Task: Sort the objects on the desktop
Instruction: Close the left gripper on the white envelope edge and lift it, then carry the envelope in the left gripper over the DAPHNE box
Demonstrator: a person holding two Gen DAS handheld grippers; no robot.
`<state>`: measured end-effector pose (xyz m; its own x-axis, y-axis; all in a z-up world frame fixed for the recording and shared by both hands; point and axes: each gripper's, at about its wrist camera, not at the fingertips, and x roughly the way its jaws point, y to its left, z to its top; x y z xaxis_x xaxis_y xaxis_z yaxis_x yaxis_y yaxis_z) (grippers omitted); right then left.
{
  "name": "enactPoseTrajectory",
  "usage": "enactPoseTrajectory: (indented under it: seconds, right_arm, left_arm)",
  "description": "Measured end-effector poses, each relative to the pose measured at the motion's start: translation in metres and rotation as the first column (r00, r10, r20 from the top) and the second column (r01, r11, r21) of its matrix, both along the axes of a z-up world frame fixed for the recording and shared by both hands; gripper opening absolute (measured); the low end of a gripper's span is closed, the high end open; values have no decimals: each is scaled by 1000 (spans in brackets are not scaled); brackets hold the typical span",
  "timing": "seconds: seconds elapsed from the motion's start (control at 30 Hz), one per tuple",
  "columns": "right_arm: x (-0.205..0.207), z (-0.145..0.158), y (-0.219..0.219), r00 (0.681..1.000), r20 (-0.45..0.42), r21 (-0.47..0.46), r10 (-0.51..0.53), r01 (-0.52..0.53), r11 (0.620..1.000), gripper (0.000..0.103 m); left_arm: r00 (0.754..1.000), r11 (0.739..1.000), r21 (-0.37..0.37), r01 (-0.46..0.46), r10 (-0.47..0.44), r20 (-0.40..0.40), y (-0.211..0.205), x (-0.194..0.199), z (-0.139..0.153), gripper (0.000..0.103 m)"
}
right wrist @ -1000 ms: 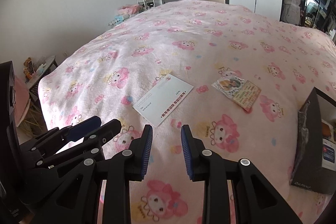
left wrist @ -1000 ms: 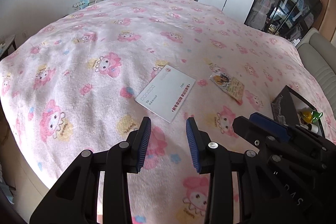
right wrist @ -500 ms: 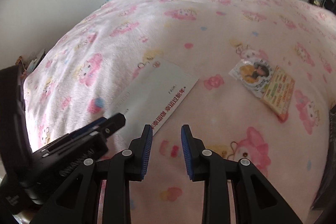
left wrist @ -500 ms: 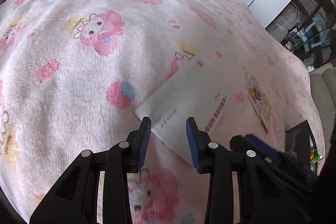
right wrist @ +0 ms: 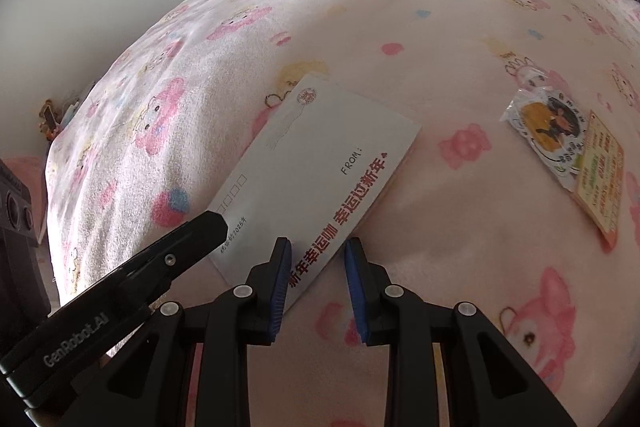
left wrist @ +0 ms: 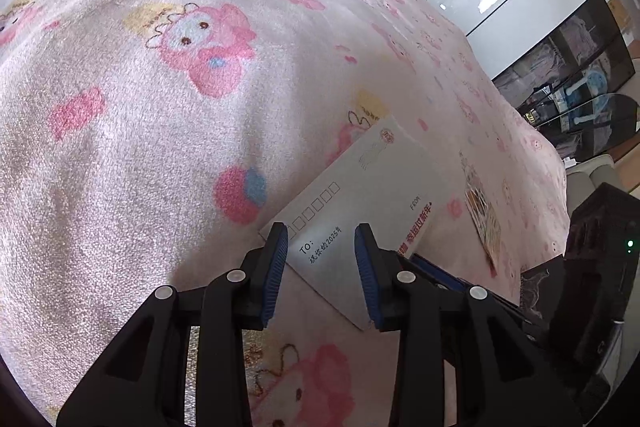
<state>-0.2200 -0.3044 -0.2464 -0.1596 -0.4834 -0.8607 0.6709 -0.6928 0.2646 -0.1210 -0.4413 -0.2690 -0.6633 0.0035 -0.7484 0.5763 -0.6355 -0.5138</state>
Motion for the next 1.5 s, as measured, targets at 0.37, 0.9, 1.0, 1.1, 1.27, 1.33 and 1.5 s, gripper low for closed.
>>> enactPoseTrajectory:
  seconds: [0.37,0.9,1.0,1.1,1.27,1.33,1.5]
  right_arm:
    - [21,20,23,999,-26,-50,43,-44,998,5]
    - [-25,27,49,991,-123,39,-61,66,997,10]
    - [-37,13,43,993,-106,64,-57,64,996,19]
    - [-39,7,41,994,-93,55,-57,62,997,26]
    - [-39,13,45,993,-102,44,-66,71,997,28]
    - [-39,15,47,992,-108,41,-72,77,996,30]
    - [-49,3,41,998,-44,48,-48,50,998,47]
  left_arm:
    - [996,997,-59,48,-43,74,20,-6,3,35]
    - [995,997,-12,70,-69,68,21,-8,-6,35]
    - [995,997,-11,74,-74,68,20,-12,-8,38]
    - [995,997,-13,78,-77,70,19,-16,-9,40]
    - [994,997,-24,79,-78,72,19,-19,-7,41]
    - [995,997,-25,79,-77,70,19,-18,-6,41]
    - [994,997,-23,79,-78,73,18,-17,-7,41]
